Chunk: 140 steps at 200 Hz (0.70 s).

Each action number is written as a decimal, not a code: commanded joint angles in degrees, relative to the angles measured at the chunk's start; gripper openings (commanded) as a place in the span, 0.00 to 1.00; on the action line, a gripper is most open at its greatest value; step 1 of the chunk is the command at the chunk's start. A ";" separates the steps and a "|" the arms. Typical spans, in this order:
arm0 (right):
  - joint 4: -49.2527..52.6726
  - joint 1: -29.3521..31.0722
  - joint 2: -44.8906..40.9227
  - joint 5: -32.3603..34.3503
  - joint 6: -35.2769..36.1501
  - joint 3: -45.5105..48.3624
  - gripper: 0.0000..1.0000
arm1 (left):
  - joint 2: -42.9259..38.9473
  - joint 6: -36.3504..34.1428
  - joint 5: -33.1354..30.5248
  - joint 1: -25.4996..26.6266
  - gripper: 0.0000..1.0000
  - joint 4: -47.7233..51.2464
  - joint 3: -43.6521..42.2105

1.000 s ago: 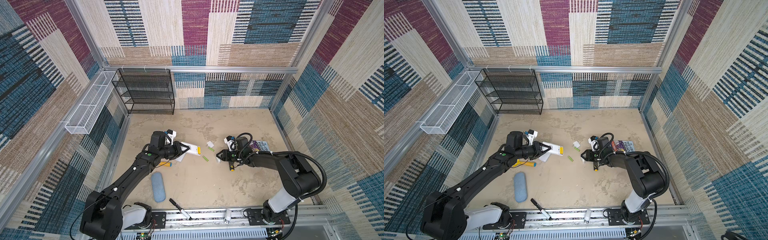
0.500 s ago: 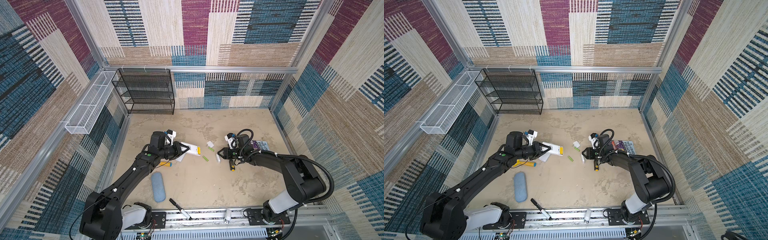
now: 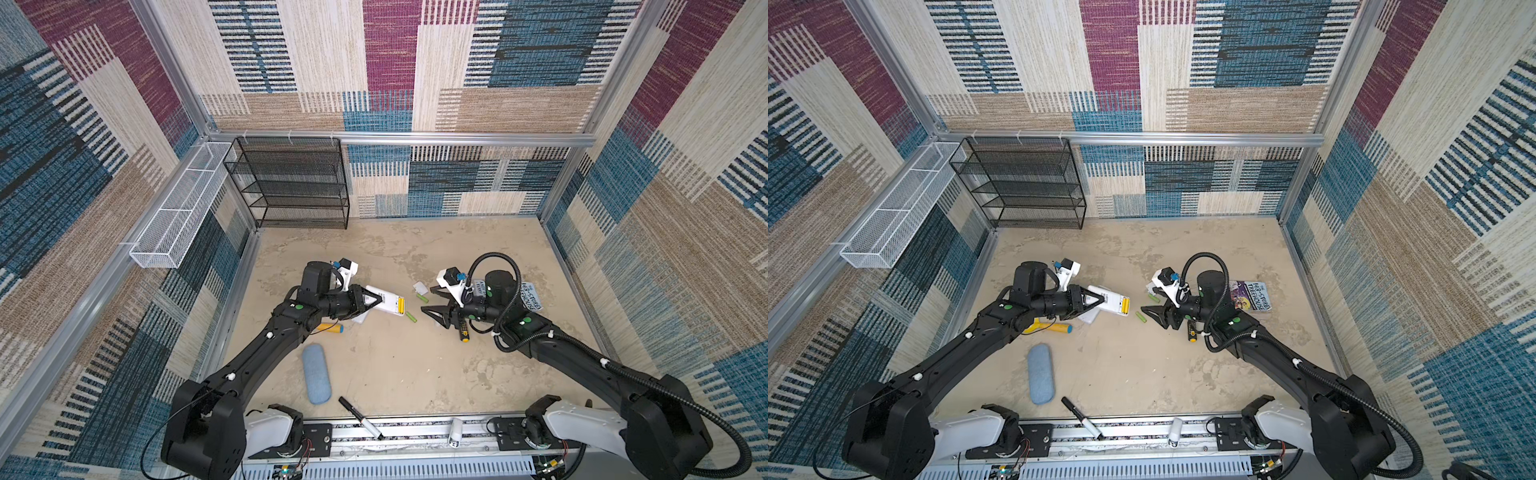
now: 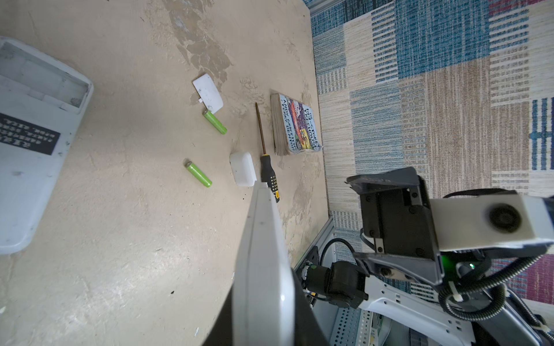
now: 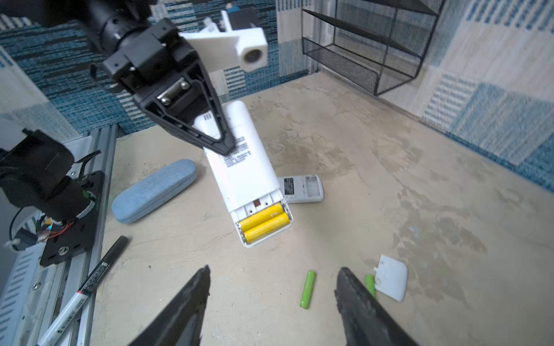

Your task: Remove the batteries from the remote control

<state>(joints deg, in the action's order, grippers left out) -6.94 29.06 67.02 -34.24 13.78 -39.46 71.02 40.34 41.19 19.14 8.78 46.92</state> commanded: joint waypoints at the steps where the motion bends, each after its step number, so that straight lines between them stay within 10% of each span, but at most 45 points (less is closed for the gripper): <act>1: 1.20 1.85 2.26 0.26 9.58 -3.56 0.73 | -0.84 -3.90 2.38 0.02 0.00 1.59 0.71; 140: 5.61 12.72 23.18 5.22 17.23 -18.91 0.78 | -0.72 -3.69 2.96 0.02 0.00 0.58 -0.39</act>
<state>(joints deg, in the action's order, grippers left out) -1.56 41.28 88.36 -30.33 30.37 -56.86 70.11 37.54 42.46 19.20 10.87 46.70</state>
